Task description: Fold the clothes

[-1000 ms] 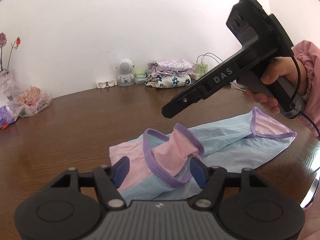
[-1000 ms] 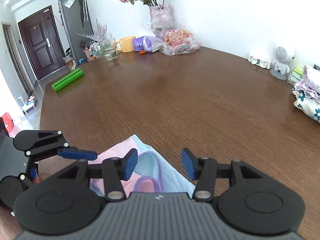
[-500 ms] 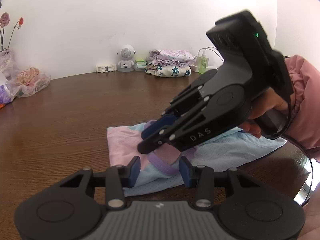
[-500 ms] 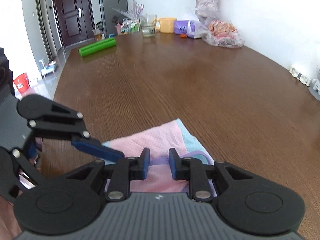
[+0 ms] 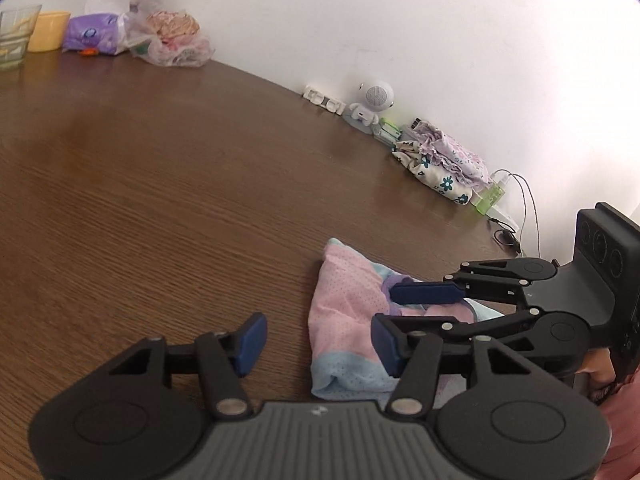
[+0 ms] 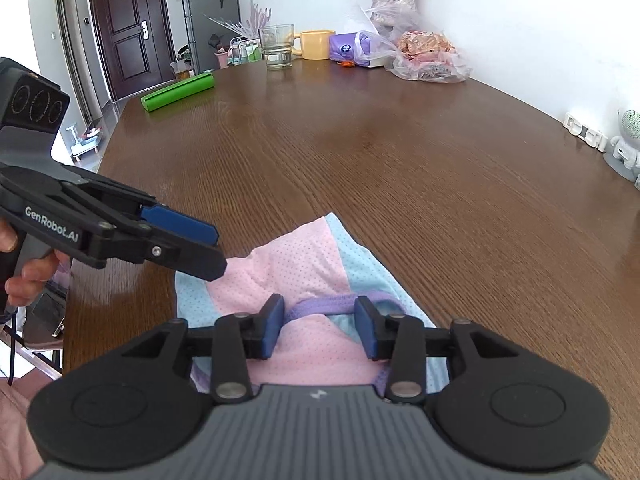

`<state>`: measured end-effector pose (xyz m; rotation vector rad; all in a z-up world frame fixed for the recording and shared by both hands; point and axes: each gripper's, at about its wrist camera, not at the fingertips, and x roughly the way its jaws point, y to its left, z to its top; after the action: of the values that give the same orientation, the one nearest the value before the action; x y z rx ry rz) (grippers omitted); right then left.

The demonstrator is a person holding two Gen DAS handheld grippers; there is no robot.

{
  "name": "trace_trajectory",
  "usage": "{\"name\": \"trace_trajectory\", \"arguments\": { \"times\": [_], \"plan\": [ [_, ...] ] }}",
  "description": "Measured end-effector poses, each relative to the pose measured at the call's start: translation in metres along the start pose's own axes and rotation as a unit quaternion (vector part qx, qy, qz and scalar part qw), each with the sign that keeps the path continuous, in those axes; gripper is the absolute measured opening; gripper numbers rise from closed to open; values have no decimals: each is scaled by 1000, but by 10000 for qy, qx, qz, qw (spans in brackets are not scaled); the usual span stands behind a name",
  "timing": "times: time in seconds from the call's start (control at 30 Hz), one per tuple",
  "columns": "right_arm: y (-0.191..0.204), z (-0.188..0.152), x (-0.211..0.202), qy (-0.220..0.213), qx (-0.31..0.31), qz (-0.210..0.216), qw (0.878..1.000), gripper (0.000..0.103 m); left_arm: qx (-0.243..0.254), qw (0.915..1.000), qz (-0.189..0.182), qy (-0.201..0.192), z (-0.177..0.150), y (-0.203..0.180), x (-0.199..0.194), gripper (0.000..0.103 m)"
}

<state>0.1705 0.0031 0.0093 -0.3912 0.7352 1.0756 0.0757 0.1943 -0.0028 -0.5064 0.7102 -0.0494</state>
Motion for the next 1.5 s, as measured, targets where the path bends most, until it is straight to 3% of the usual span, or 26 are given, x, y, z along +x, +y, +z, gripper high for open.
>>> {"name": "trace_trajectory", "arguments": {
  "times": [0.3, 0.33, 0.47, 0.63, 0.77, 0.97, 1.17, 1.33, 1.5],
  "plan": [
    [-6, -2, 2, -82, 162, 65, 9998, 42, -143, 9994, 211, 239, 2, -7, 7, 22],
    [-6, -1, 2, -91, 162, 65, 9998, 42, -149, 9993, 211, 273, 1, -8, 10, 14],
    [-7, -1, 3, -112, 171, 75, 9998, 43, -168, 9995, 239, 149, -1, -10, 11, 6],
    [-5, -1, 2, -143, 144, 54, 9998, 43, 329, 9987, 373, -133, -1, -26, 4, 5],
    [-4, 1, -9, -241, 110, -5, 9996, 51, 954, 9928, 630, -362, -3, -45, 0, 5],
    [0, -4, -28, -252, -86, -112, 9996, 51, 2051, 9720, 942, -651, -13, -78, -3, 5],
    [1, -8, -44, -385, -70, -123, 9992, 53, 2706, 9536, 1071, -767, -22, -101, 0, 5],
    [6, -3, -46, -565, -10, 88, 9984, 53, 2686, 9541, 1085, -763, -22, -101, 3, 5],
    [45, -4, -36, -362, -970, 134, 9945, 52, 2403, 9648, 832, -669, -15, -90, 0, 5]
  ]
}}
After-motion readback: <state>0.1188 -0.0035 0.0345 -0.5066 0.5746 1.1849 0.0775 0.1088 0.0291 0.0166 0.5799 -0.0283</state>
